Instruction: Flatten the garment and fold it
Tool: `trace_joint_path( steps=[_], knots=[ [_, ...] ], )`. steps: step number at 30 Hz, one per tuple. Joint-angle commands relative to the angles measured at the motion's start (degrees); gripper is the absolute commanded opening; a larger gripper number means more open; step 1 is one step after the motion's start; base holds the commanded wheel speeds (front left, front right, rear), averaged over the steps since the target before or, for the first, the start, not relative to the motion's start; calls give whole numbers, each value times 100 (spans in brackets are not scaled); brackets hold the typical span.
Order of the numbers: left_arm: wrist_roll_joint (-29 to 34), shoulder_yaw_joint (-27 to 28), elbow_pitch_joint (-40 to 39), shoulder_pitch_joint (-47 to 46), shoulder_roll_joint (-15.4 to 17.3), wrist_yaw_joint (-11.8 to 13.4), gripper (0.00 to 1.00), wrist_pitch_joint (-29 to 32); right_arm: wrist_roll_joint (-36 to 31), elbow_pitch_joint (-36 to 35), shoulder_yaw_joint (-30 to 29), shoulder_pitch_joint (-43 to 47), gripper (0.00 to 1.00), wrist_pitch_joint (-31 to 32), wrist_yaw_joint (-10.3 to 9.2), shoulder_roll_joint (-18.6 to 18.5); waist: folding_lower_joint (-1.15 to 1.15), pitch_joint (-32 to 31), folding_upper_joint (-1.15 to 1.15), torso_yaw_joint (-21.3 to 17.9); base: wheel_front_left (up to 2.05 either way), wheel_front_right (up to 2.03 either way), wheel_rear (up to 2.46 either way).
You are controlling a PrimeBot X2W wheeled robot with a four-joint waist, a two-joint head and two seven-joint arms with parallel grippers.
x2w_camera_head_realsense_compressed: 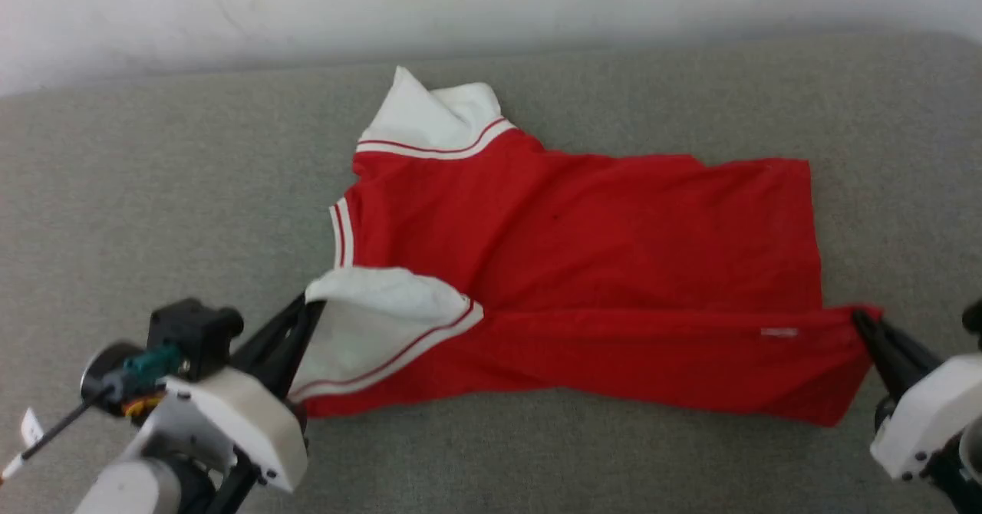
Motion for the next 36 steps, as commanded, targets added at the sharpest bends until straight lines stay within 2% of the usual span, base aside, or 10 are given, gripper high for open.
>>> trace_joint_path(
  steps=[1, 17, 18, 19, 20, 21, 22, 23, 24, 36],
  knots=[
    [75, -50, 111, -235, -6, -62, 0, -52, -48, 69, 22, -223, 0, -101, -4, -28, -1, 617, 0, -180, 0, 0, 0],
    [274, -393, 1817, -1330, -235, -255, 0, -248, -108, 1416, 645, -1343, 0, -412, -4, -135, -1, 1352, 0, -270, 0, 0, 0],
    [247, -398, 1874, -1341, -264, -255, 2, -255, -92, 1464, 653, -1354, 0, -416, -4, -144, -1, 1342, 0, -263, 0, 0, 0],
    [212, -390, 1922, -1348, -299, -247, 28, -272, -74, 1508, 656, -1361, 0, -416, -4, -151, -1, 1325, 0, -255, 0, 0, 0],
    [193, -388, 1959, -1349, -322, -240, 49, -292, -52, 1544, 654, -1365, 5, -412, -4, -153, -1, 1297, 0, -248, 0, 0, 0],
    [175, -379, 1983, -1344, -344, -230, 98, -325, -26, 1565, 658, -1369, 39, -412, -4, -157, -1, 1261, 0, -242, 0, 0, 0],
    [143, -358, 1997, -1332, -373, -211, 100, -365, -1, 1576, 662, -1368, 48, -403, -4, -164, -1, 1224, 0, -237, 0, 0, 0],
    [108, -331, 2006, -1315, -405, -188, 100, -410, 21, 1580, 661, -1364, 89, -402, -4, -167, -1, 1173, 0, -232, 0, 0, 0],
    [73, -304, 2005, -1292, -436, -166, 100, -459, 41, 1563, 669, -1356, 100, -423, -4, -175, -1, 1118, 0, -227, 0, 0, 0],
    [144, 355, 1284, -249, -689, 583, 100, -1945, -307, 715, -141, -653, 100, -1714, -4, 157, -1, 215, 0, -86, 0, 0, 0]
  ],
)
